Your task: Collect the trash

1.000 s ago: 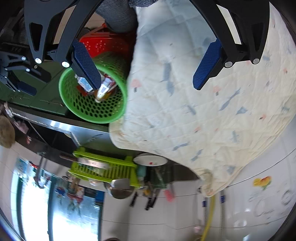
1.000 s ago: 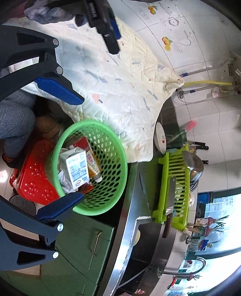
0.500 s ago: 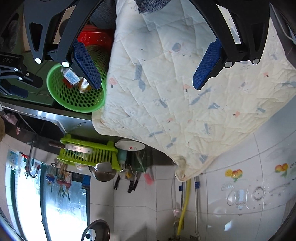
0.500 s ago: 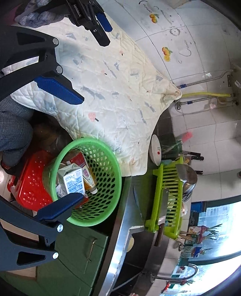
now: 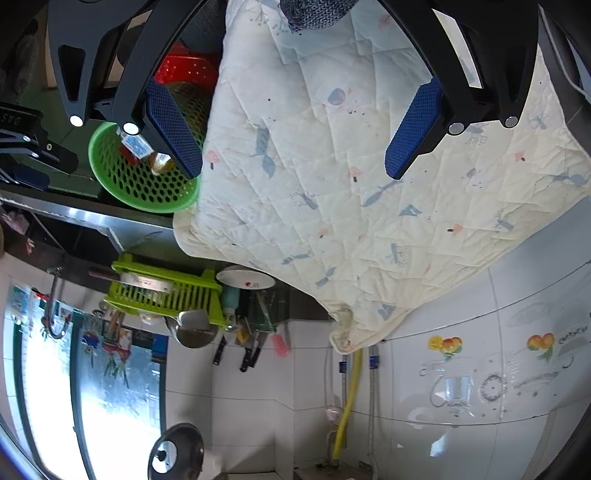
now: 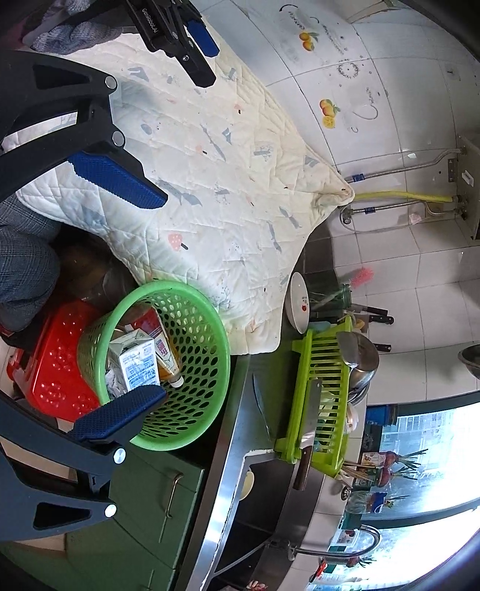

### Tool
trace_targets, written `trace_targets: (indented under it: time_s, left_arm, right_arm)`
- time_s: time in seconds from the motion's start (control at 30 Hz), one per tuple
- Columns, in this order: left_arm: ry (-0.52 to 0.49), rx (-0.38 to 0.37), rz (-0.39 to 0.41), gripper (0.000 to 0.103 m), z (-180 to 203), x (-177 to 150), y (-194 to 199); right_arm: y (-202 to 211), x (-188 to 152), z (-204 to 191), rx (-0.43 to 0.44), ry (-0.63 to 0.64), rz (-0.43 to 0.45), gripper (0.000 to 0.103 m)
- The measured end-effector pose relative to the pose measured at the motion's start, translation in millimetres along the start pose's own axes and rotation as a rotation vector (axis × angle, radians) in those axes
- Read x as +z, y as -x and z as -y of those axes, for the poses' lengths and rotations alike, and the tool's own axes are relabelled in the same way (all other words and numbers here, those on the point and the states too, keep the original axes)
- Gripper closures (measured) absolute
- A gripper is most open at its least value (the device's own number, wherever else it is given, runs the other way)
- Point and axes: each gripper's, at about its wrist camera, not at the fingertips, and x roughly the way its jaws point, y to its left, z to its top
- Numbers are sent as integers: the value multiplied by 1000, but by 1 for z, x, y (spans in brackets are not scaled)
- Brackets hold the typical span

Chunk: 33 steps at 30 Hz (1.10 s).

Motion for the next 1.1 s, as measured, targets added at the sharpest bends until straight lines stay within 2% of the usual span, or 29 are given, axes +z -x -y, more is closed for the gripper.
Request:
trace_targets:
  time_s: [0.57,1.1]
  left_arm:
    - [23,31,23,5,-1,-3,5]
    - [23,26,20,5,3,-4,6]
  right_arm:
    - [6,-2,-10,-20,23,26,10]
    - [9,-2,-8,-24,14,38,10]
